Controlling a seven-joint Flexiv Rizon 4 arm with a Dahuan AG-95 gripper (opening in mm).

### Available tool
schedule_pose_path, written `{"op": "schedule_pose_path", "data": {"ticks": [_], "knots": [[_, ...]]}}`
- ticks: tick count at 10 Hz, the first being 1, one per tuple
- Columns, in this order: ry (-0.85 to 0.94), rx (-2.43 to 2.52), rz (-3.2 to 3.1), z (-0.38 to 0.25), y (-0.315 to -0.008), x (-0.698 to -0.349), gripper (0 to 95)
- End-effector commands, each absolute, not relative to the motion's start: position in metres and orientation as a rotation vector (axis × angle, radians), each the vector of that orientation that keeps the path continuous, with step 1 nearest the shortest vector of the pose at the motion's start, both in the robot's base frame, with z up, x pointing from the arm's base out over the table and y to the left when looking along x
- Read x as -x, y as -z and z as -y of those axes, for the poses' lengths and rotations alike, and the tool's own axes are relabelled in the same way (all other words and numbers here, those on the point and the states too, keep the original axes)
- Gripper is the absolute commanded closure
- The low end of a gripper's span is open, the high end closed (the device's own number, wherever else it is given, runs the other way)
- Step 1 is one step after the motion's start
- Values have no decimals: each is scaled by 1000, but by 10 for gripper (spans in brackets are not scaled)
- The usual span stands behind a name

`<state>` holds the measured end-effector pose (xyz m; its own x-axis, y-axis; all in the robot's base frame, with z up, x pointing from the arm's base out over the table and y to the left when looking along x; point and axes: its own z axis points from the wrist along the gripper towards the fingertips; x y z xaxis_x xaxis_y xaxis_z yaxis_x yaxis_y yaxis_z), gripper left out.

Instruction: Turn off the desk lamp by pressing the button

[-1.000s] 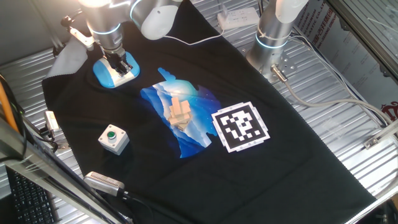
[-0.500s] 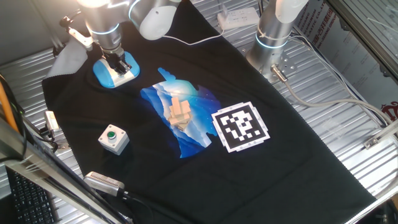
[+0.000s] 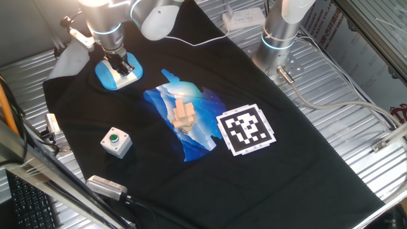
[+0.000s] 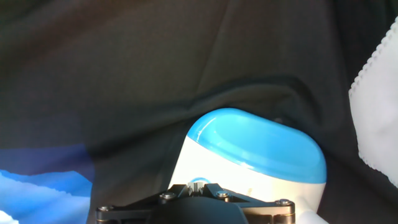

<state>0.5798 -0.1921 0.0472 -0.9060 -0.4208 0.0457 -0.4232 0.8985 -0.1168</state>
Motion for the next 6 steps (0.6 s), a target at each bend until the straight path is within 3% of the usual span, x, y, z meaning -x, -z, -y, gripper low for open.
{"op": "schedule_pose_path", "data": {"ticks": [1, 6], "knots": [[-190, -679, 3040, 192, -47, -580, 950], [-185, -685, 3041, 194, -45, -579, 950]]}}
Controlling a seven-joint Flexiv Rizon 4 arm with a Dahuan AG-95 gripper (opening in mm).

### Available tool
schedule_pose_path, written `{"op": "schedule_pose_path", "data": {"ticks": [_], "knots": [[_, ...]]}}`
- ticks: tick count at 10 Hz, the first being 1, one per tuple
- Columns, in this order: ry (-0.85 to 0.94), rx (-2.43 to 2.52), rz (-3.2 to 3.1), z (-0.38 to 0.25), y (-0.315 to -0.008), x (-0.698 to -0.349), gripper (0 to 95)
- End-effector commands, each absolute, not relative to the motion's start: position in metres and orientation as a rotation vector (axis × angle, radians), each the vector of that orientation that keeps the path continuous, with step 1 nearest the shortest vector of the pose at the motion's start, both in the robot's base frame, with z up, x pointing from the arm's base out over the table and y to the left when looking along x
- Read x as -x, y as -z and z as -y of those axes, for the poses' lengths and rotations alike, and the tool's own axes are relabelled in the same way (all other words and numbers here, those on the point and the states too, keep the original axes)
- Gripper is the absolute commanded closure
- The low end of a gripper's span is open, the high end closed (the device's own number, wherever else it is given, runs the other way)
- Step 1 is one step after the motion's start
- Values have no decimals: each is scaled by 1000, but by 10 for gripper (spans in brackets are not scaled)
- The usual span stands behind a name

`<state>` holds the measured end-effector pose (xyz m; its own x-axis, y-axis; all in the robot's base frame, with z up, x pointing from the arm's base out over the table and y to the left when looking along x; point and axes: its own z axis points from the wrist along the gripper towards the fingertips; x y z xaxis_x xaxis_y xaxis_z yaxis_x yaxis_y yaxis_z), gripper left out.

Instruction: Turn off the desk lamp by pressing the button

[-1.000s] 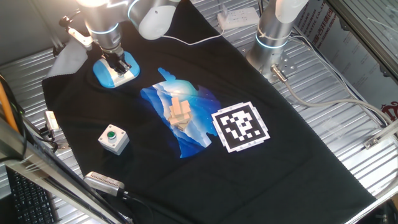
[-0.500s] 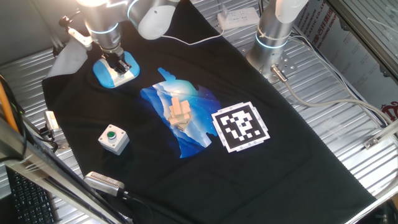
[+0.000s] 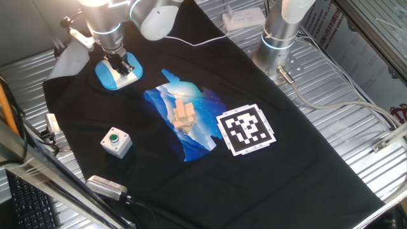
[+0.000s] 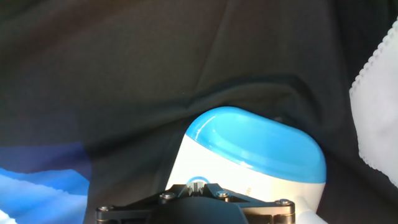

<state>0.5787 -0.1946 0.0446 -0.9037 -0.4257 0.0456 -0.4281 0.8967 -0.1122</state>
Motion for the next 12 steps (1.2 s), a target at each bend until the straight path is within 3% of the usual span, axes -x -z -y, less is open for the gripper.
{"op": "schedule_pose_path", "data": {"ticks": [1, 12], "knots": [[-184, -685, 3040, 194, -45, -579, 950], [-175, -690, 3046, 195, -39, -580, 950]]}}
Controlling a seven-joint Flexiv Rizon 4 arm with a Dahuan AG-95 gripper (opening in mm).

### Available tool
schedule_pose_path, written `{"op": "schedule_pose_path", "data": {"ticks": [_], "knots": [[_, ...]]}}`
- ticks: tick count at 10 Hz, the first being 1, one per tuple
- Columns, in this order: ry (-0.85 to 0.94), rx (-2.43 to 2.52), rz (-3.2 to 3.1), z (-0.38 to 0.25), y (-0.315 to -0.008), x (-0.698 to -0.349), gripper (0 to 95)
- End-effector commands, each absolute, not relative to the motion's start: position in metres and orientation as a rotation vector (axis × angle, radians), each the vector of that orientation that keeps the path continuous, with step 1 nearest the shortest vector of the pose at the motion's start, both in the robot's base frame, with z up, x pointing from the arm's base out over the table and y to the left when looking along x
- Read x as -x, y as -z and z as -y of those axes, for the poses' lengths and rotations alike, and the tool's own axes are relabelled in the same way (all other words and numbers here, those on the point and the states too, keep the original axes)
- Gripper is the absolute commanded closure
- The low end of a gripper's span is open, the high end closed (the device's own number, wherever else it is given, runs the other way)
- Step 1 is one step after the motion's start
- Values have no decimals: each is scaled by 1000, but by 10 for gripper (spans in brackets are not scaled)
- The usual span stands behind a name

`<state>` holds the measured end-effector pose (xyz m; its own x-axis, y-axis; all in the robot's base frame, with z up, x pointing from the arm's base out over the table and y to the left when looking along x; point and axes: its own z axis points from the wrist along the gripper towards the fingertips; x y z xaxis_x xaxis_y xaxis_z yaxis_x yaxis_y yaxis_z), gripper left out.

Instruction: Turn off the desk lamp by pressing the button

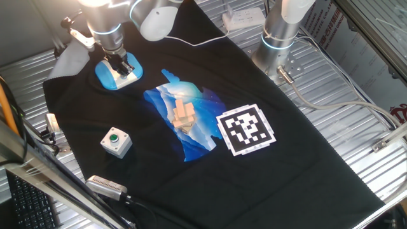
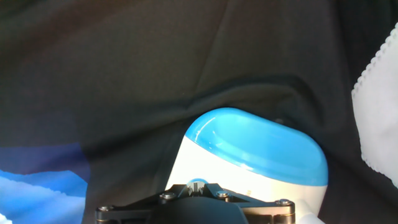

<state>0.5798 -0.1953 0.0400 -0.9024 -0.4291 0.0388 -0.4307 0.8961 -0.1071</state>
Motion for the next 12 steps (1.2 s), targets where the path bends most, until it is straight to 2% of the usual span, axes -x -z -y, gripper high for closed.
{"op": "schedule_pose_path", "data": {"ticks": [1, 8, 12], "knots": [[-172, -687, 3047, 195, -39, -580, 950], [-162, -683, 3051, 196, -35, -580, 950], [-165, -670, 3024, 193, -52, -580, 950]]}}
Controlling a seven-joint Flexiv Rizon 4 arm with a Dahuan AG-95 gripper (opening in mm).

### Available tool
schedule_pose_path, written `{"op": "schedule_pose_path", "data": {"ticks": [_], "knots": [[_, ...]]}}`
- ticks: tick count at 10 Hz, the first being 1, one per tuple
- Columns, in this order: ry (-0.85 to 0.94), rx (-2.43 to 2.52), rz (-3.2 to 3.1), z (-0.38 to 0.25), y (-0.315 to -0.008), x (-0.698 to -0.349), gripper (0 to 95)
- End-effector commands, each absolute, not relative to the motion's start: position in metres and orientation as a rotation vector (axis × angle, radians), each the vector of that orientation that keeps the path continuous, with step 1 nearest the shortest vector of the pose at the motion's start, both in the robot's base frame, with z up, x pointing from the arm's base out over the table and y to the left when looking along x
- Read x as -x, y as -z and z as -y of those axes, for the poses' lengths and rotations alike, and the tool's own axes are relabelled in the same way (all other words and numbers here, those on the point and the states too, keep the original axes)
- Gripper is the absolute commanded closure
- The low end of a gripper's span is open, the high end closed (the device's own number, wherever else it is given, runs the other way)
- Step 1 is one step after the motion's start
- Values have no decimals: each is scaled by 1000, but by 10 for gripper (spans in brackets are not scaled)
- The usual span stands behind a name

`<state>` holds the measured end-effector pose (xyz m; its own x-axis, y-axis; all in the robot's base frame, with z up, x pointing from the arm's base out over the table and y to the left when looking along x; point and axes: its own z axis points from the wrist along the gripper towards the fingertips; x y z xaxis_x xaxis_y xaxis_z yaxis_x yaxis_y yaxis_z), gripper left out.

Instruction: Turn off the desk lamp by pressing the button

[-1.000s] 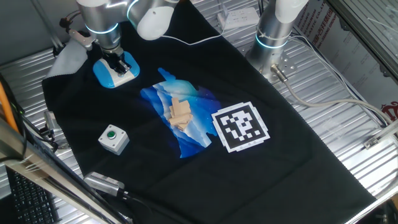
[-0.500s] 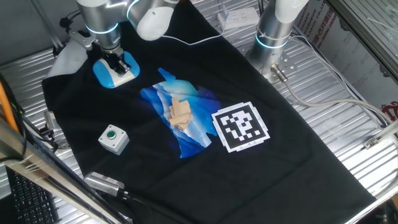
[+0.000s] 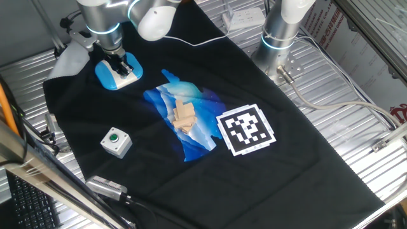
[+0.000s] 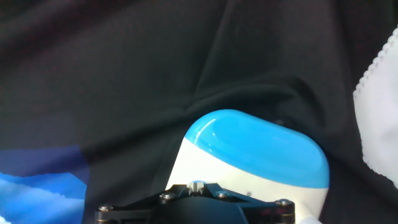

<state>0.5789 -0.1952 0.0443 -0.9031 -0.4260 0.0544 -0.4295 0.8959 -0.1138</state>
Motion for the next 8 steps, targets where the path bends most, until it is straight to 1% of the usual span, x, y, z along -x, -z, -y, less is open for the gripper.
{"op": "schedule_pose_path", "data": {"ticks": [1, 3, 6, 8], "knots": [[-164, -669, 3024, 193, -53, -581, 950], [-169, -675, 3024, 192, -54, -580, 950], [-155, -658, 3019, 187, -68, -580, 950], [-89, -618, 3027, 182, -76, -581, 950]]}}
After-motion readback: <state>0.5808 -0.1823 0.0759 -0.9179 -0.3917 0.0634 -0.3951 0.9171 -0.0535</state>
